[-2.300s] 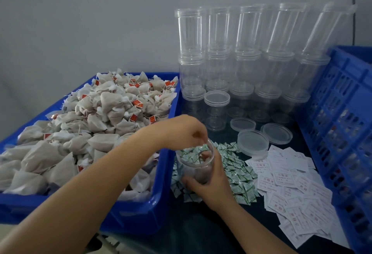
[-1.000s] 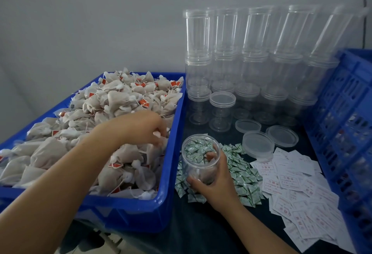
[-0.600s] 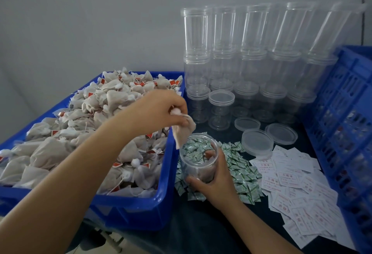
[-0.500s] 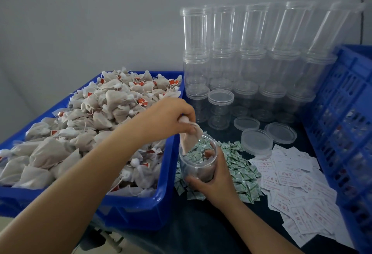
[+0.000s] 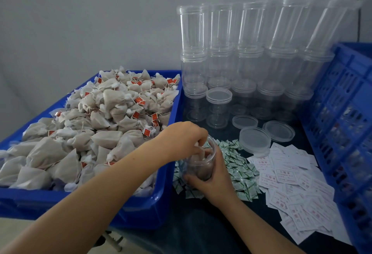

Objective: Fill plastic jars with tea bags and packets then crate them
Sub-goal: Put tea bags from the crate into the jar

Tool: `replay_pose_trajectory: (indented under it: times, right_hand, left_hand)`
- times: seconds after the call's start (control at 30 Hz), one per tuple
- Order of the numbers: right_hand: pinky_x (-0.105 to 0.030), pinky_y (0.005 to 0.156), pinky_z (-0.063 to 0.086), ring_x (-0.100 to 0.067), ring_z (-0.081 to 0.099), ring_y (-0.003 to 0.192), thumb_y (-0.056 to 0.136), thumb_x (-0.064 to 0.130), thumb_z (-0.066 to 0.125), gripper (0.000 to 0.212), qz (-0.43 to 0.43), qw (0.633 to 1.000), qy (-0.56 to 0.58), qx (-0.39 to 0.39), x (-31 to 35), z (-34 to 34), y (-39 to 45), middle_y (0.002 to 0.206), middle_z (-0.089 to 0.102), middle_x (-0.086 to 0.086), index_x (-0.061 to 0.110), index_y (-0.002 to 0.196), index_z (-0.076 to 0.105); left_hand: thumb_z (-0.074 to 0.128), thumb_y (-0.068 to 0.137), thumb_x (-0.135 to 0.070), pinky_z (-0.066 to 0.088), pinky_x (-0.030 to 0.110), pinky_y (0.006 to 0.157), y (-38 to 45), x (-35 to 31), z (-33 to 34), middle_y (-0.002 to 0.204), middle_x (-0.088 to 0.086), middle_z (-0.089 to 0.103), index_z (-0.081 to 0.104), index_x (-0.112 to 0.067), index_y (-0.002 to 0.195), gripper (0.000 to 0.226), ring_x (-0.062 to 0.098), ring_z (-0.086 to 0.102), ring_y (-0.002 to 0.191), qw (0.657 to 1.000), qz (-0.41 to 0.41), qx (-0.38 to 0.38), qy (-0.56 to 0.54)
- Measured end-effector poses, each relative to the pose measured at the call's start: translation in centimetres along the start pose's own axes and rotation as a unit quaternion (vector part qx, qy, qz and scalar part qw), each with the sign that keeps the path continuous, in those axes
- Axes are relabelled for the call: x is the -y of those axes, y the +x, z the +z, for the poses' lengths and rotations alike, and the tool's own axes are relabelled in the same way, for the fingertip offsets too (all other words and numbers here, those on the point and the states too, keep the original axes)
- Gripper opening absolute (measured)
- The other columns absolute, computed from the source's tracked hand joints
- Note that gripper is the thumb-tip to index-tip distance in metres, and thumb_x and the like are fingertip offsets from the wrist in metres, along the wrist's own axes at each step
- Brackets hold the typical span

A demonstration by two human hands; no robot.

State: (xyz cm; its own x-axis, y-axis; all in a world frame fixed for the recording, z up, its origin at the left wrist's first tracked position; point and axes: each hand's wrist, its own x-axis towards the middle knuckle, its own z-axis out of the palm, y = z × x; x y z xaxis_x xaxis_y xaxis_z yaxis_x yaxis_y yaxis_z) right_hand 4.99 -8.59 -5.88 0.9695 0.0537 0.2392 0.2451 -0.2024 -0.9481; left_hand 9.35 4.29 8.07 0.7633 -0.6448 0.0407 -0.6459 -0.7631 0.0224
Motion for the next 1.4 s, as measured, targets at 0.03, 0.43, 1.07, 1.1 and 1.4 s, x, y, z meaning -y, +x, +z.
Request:
replay_pose_trajectory:
  times: [0.03,0.43,1.07,1.1,1.4]
  right_hand:
    - [-0.040,0.105,0.050,-0.008,0.050,0.132,0.059,0.054,0.087,0.101,-0.002,1.000,0.003,-0.001,-0.1,0.0,0.0,0.146,0.045,0.011,0.076,0.132,0.020]
    - [-0.036,0.104,0.050,-0.002,0.051,0.128,0.058,0.051,0.087,0.101,-0.002,1.000,-0.001,-0.004,-0.3,0.0,0.0,0.143,0.048,0.016,0.072,0.134,0.023]
    - [-0.001,0.084,0.042,0.020,0.045,0.115,0.051,0.061,0.081,0.097,0.003,1.000,-0.012,0.003,0.0,0.0,-0.1,0.134,0.044,0.020,0.071,0.128,0.023]
    - [0.000,0.083,0.041,0.021,0.044,0.115,0.052,0.058,0.084,0.098,0.001,1.000,-0.012,0.005,-0.1,-0.1,-0.1,0.133,0.044,0.020,0.067,0.129,0.025]
    - [-0.001,0.084,0.038,0.029,0.040,0.112,0.066,0.033,0.093,0.105,-0.013,0.999,-0.032,0.000,-0.9,-0.1,0.1,0.131,0.043,0.023,0.083,0.119,0.018]
  left_hand:
    - [0.060,0.090,-0.030,0.047,0.030,0.077,0.1,-0.2,0.0,0.094,-0.005,0.057,0.054,-0.022,0.093,0.011,0.015,0.054,0.089,1.000,0.002,0.009,0.023]
    - [0.055,0.089,-0.009,0.038,0.020,0.069,1.4,-0.9,-0.1,0.088,-0.005,0.057,0.066,-0.013,0.103,0.018,0.010,0.049,0.079,0.988,0.038,0.145,-0.030]
    - [0.052,0.094,-0.021,0.049,0.029,0.082,-3.3,2.0,-3.6,0.099,-0.007,0.062,0.063,-0.022,0.105,0.015,0.008,0.055,0.088,0.997,-0.073,0.015,-0.025]
    - [0.055,0.092,-0.022,0.047,0.028,0.080,-4.0,3.0,-3.8,0.099,-0.007,0.061,0.062,-0.022,0.105,0.015,0.009,0.056,0.090,0.995,-0.100,0.008,-0.005]
    - [0.069,0.080,-0.044,0.037,0.026,0.076,-9.1,8.0,-2.5,0.125,-0.004,0.049,0.048,-0.028,0.130,0.056,0.013,0.045,0.099,0.945,-0.269,0.154,0.105]
